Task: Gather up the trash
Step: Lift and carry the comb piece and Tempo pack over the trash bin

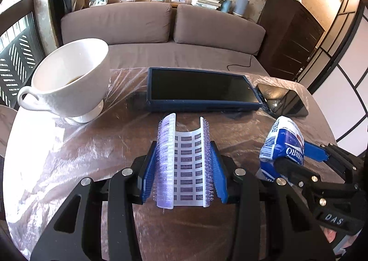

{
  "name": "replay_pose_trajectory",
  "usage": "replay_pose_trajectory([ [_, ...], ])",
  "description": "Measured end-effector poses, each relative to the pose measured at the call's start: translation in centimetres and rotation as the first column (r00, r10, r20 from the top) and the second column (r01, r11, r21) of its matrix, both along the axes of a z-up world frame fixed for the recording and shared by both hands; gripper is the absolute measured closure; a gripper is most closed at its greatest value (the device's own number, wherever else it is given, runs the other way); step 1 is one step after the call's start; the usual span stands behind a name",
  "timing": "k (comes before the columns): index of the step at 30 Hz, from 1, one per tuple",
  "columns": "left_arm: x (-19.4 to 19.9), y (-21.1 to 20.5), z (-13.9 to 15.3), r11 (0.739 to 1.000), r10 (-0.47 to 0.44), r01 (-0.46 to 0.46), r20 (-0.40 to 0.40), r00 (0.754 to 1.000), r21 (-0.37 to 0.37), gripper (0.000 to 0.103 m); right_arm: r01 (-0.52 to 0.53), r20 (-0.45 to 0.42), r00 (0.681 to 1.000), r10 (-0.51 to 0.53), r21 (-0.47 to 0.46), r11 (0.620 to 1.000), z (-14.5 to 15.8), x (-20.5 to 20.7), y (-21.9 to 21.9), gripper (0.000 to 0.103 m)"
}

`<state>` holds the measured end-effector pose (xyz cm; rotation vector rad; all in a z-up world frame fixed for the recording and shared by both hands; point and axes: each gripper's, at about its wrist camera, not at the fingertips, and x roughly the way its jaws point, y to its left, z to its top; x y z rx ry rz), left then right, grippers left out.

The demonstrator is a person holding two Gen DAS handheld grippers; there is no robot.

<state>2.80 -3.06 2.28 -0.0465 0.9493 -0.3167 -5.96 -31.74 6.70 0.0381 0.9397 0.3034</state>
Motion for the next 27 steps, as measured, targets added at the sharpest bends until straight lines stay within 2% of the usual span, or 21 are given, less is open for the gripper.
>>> replay_pose_trajectory([
  [11, -4.1, -0.7, 1.4, 0.999, -0.014, 0.013, 0.044, 0.999, 0.037, 0.058, 0.001, -0.015, 1.000, -0.001, 0.029, 1.000, 1.0, -3.1, -1.7, 0.047],
  [27, -8.5, -0.9, 1.8, 0.999, 0.000, -0.001, 0.036, 0.999, 0.032, 0.058, 0.001, 0.000, 1.000, -0.001, 0.042, 0.999, 2.6, -8.0, -3.8, 0.047],
])
